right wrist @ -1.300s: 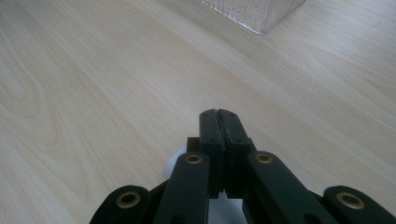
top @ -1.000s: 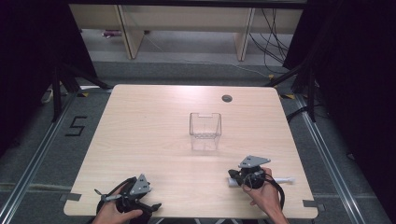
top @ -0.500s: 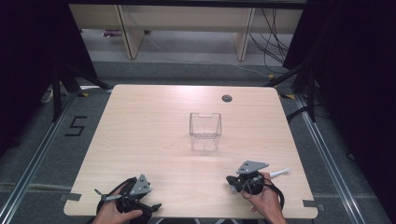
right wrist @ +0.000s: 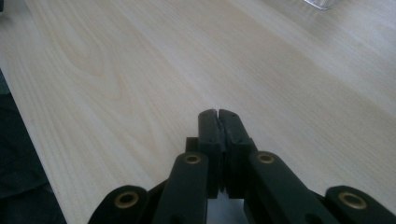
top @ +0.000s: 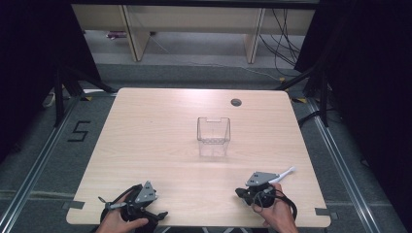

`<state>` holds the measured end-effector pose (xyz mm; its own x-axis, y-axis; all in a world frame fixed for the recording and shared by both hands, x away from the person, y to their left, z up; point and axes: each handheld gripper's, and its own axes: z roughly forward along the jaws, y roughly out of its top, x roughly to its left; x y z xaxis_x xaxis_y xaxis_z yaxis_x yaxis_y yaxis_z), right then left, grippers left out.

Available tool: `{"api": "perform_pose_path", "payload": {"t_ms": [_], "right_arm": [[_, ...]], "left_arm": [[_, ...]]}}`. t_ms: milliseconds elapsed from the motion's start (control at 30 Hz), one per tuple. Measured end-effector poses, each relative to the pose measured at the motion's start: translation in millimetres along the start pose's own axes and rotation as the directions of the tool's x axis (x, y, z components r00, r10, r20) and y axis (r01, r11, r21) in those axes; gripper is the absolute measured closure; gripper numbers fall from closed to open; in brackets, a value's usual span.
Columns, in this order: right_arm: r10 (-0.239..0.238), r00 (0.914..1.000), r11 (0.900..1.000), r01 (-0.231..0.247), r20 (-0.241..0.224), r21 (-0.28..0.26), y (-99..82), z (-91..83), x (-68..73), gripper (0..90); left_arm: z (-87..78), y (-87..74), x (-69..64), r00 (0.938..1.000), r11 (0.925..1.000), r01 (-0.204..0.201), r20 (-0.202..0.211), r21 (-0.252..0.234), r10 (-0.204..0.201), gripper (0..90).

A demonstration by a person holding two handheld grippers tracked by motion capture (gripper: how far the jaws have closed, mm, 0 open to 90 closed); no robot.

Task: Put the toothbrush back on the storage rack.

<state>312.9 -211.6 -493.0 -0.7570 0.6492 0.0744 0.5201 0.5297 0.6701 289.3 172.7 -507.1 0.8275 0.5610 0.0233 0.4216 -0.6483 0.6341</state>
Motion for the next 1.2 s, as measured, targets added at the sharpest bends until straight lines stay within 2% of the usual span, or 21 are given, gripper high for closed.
{"api": "perform_pose_path", "payload": {"t_ms": [33,67,100,167,267,300,400,533,567,600,700,733,833,867,900,967,1000,1033,1067,1100,1200], "right_arm": [[-0.012,0.9999,0.9998,0.012,-0.012,0.018,0.3,-1.4,-0.3,88.3],[0.002,1.0000,0.9998,-0.002,-0.002,0.018,-0.5,-2.4,1.4,88.2],[0.008,0.9999,1.0000,-0.009,-0.008,-0.004,-1.6,-1.2,3.3,88.1],[-0.022,0.9998,0.9997,0.022,-0.003,-0.009,-2.8,-2.8,2.7,88.0],[-0.013,0.9998,0.9999,0.013,-0.017,-0.005,-5.1,-5.2,3.7,87.9],[-0.016,0.9997,0.9998,0.016,-0.021,0.013,-5.4,-7.3,3.4,87.9],[-0.010,0.9999,0.9999,0.010,-0.007,-0.001,-9.1,-7.9,5.2,87.7],[-0.015,0.9997,0.9997,0.016,-0.018,0.021,-12.0,-11.1,3.9,87.5],[0.012,0.9999,0.9995,-0.012,-0.008,0.031,-12.8,-13.6,5.9,87.5],[-0.003,1.0000,0.9996,0.003,-0.002,0.028,-13.9,-14.1,5.3,87.5],[0.011,0.9999,0.9994,-0.011,-0.004,0.034,-16.7,-17.0,7.2,87.5],[0.001,1.0000,0.9998,-0.002,0.008,0.018,-18.3,-16.7,6.4,87.5],[0.007,1.0000,0.9990,-0.008,0.005,0.044,-21.2,-21.7,5.7,87.4],[0.049,0.9987,0.9978,-0.050,0.011,0.044,-23.1,-22.9,8.4,87.3],[0.009,0.9998,0.9988,-0.010,0.016,0.047,-23.8,-24.6,4.7,87.2],[0.021,0.9996,0.9983,-0.022,0.019,0.054,-26.4,-26.6,3.6,87.1],[0.010,0.9998,0.9993,-0.011,0.020,0.035,-28.1,-25.6,1.8,87.1],[-0.010,0.9999,0.9989,0.010,0.010,0.047,-28.6,-27.3,-0.8,87.1],[0.002,1.0000,0.9988,-0.002,0.010,0.049,-29.4,-28.8,-1.3,87.1],[0.045,0.9987,0.9979,-0.046,0.026,0.046,-31.0,-29.9,0.2,87.0],[0.014,0.9993,0.9992,-0.015,0.035,0.036,-32.4,-31.5,-3.4,86.7]], "left_arm": [[0.4,-0.2,-0.6,0.9999,0.9999,0.012,0.003,-0.001,-0.012,16.0],[0.3,-0.2,-0.5,1.0000,1.0000,0.010,0.002,-0.001,-0.010,16.0],[0.2,-0.1,0.2,1.0000,1.0000,-0.003,-0.002,-0.005,0.003,16.0],[0.5,-0.5,-0.5,1.0000,0.9999,0.006,-0.007,-0.012,-0.006,16.0],[0.3,-0.3,-0.4,1.0000,1.0000,0.001,-0.007,-0.009,-0.001,16.0],[0.4,-0.1,0.0,1.0000,1.0000,-0.003,-0.002,-0.007,0.003,16.0],[0.6,0.0,0.2,1.0000,1.0000,0.000,-0.003,-0.005,0.000,16.0],[0.5,-0.2,0.1,1.0000,0.9999,0.002,-0.004,-0.010,-0.002,16.0],[0.0,-0.1,-0.2,1.0000,1.0000,-0.001,-0.006,-0.008,0.001,16.0],[0.3,0.1,0.5,1.0000,1.0000,-0.001,0.001,-0.002,0.001,16.0],[-0.2,-0.2,-0.3,1.0000,1.0000,-0.001,-0.006,-0.009,0.001,16.0],[-0.1,-0.2,-0.1,1.0000,1.0000,0.001,-0.007,-0.010,-0.001,16.0],[0.0,-0.1,-0.1,1.0000,1.0000,0.001,-0.007,-0.009,-0.001,16.0],[0.1,-0.1,-0.2,1.0000,1.0000,0.000,-0.007,-0.009,0.000,16.0],[0.4,-0.1,0.0,1.0000,1.0000,0.000,-0.005,-0.009,-0.001,16.0],[0.0,0.0,-0.1,1.0000,1.0000,0.000,-0.007,-0.009,0.000,16.0],[0.3,-0.1,-0.3,1.0000,0.9999,0.005,-0.008,-0.013,-0.005,16.0],[0.3,-0.1,-0.2,1.0000,0.9999,0.003,-0.009,-0.012,-0.003,16.0],[0.1,-0.1,-0.1,1.0000,1.0000,0.001,-0.007,-0.010,-0.001,16.0],[0.6,0.0,0.2,1.0000,0.9999,0.002,-0.003,-0.011,-0.003,16.0],[0.4,0.3,0.5,1.0000,1.0000,0.001,-0.003,-0.003,-0.001,16.0]]}}
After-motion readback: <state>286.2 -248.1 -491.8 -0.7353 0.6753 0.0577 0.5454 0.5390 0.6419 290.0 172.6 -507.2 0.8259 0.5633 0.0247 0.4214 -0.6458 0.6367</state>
